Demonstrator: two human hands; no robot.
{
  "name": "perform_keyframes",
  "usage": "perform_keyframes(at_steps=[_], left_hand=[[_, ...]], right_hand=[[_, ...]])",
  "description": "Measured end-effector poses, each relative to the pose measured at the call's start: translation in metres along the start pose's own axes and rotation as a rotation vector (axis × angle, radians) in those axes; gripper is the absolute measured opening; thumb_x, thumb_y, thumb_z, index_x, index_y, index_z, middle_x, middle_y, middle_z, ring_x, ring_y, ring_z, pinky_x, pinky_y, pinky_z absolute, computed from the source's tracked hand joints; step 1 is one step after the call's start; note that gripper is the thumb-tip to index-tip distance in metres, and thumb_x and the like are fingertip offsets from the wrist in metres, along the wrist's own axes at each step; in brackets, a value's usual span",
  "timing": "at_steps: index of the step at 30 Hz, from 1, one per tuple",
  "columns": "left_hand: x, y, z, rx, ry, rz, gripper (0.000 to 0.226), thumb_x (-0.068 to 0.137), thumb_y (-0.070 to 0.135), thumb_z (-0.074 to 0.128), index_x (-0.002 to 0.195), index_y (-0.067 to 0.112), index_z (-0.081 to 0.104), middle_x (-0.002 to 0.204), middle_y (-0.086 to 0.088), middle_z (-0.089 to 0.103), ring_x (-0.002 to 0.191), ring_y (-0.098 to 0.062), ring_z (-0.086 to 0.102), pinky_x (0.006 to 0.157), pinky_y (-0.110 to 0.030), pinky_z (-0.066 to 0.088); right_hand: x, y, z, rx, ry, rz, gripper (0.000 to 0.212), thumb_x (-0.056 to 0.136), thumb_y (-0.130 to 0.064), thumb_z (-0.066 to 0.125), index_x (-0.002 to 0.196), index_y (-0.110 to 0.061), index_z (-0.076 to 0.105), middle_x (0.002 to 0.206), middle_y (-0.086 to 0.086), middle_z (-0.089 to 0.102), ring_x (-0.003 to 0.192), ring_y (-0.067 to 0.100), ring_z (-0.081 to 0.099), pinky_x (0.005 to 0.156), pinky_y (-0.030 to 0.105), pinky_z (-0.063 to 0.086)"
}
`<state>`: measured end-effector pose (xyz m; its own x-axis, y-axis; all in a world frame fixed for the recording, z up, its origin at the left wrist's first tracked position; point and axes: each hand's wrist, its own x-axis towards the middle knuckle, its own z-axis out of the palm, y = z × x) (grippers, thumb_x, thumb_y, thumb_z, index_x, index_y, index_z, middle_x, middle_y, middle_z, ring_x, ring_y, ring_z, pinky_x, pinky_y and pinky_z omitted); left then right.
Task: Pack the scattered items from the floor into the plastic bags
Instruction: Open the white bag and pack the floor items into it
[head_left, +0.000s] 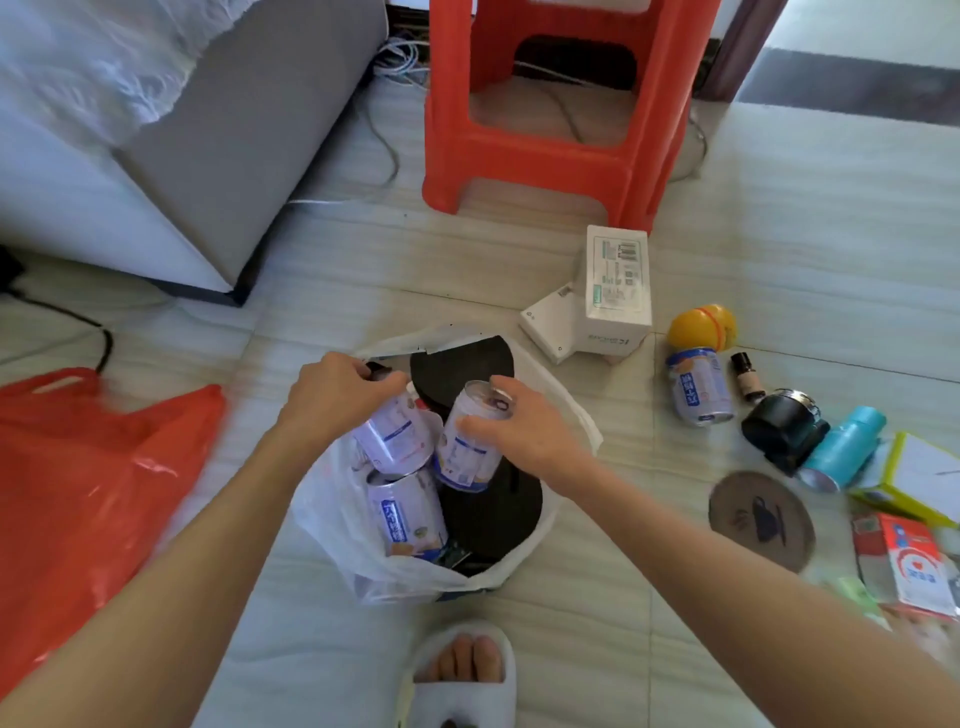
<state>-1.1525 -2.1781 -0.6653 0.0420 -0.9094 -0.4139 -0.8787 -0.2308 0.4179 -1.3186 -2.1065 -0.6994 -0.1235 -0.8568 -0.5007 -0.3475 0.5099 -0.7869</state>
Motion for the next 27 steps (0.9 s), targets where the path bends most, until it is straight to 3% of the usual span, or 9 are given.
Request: perform_keyframes(at_steps=[3,5,7,10,14,17,19,23,27], left_hand=[[0.006,-0.001,0.013,0.083,0.046,0.079,0.036,0.08,0.045,0.062,0.094,0.012,0.066,0.098,-0.017,0.062,0.081,-0.027,0.055,0.06,-0.027,0.041],[0.002,-0.004,0.022,0.073,0.098,0.11,0.051,0.08,0.05,0.061,0.115,0.012,0.057,0.116,-0.015,0.051,0.101,-0.031,0.053,0.079,-0.033,0.044],[-0.004,-0.009,0.03,0.034,0.138,0.142,0.056,0.081,0.05,0.059,0.121,0.012,0.051,0.121,-0.014,0.046,0.109,-0.032,0.05,0.088,-0.037,0.043],[-0.013,-0.021,0.038,-0.056,0.131,0.209,0.057,0.084,0.043,0.061,0.129,0.012,0.045,0.129,-0.013,0.044,0.115,-0.027,0.049,0.092,-0.035,0.042],[-0.025,-0.031,0.043,-0.247,0.206,0.289,0.067,0.083,0.03,0.066,0.138,0.016,0.03,0.139,-0.008,0.037,0.123,-0.023,0.044,0.096,-0.031,0.04],[-0.03,-0.032,0.047,-0.252,0.255,0.301,0.063,0.085,0.024,0.064,0.137,0.014,0.032,0.139,-0.01,0.035,0.125,-0.022,0.04,0.095,-0.025,0.034],[-0.032,-0.032,0.047,-0.229,0.326,0.288,0.056,0.087,0.028,0.061,0.135,0.013,0.037,0.138,-0.011,0.038,0.127,-0.023,0.036,0.098,-0.026,0.029],[-0.029,-0.046,0.042,-0.259,0.374,0.117,0.06,0.085,0.049,0.045,0.136,0.017,0.036,0.145,-0.009,0.034,0.136,-0.027,0.024,0.11,-0.045,0.019],[-0.024,-0.07,0.038,-0.279,0.257,-0.124,0.053,0.096,0.027,0.04,0.145,0.015,0.022,0.149,-0.014,0.029,0.136,-0.032,0.027,0.112,-0.049,0.018]], right_hand=[[0.008,0.003,0.003,0.093,0.037,0.031,0.072,0.084,-0.026,0.066,0.144,-0.016,0.028,0.142,0.006,0.043,0.124,0.02,0.047,0.096,0.029,0.042],[0.01,0.005,0.002,0.113,0.047,0.03,0.07,0.085,-0.024,0.065,0.144,-0.015,0.029,0.143,0.006,0.043,0.125,0.02,0.047,0.095,0.028,0.042],[0.009,0.009,0.001,0.102,0.052,0.042,0.067,0.086,-0.019,0.064,0.143,-0.014,0.03,0.142,0.007,0.044,0.124,0.02,0.048,0.093,0.026,0.041],[0.006,0.018,0.003,0.029,0.11,0.073,0.067,0.085,-0.014,0.063,0.143,-0.015,0.03,0.142,0.006,0.044,0.126,0.021,0.046,0.101,0.03,0.039],[0.003,0.021,0.009,-0.037,0.208,0.06,0.064,0.086,-0.017,0.063,0.142,-0.017,0.033,0.138,0.006,0.048,0.119,0.02,0.052,0.093,0.026,0.04],[0.005,0.025,0.011,-0.065,0.252,0.057,0.064,0.084,-0.021,0.065,0.141,-0.019,0.036,0.133,0.008,0.051,0.112,0.021,0.055,0.091,0.026,0.041],[0.006,0.027,0.011,-0.079,0.267,0.078,0.064,0.082,-0.022,0.067,0.139,-0.019,0.038,0.131,0.008,0.051,0.111,0.022,0.055,0.092,0.03,0.043],[0.003,0.03,0.01,-0.053,0.298,0.1,0.066,0.081,-0.017,0.068,0.138,-0.017,0.036,0.132,0.009,0.048,0.115,0.023,0.053,0.095,0.034,0.045],[-0.007,0.032,0.009,-0.159,0.307,0.003,0.058,0.086,-0.013,0.06,0.138,-0.016,0.035,0.135,0.007,0.046,0.119,0.021,0.05,0.097,0.032,0.043]])
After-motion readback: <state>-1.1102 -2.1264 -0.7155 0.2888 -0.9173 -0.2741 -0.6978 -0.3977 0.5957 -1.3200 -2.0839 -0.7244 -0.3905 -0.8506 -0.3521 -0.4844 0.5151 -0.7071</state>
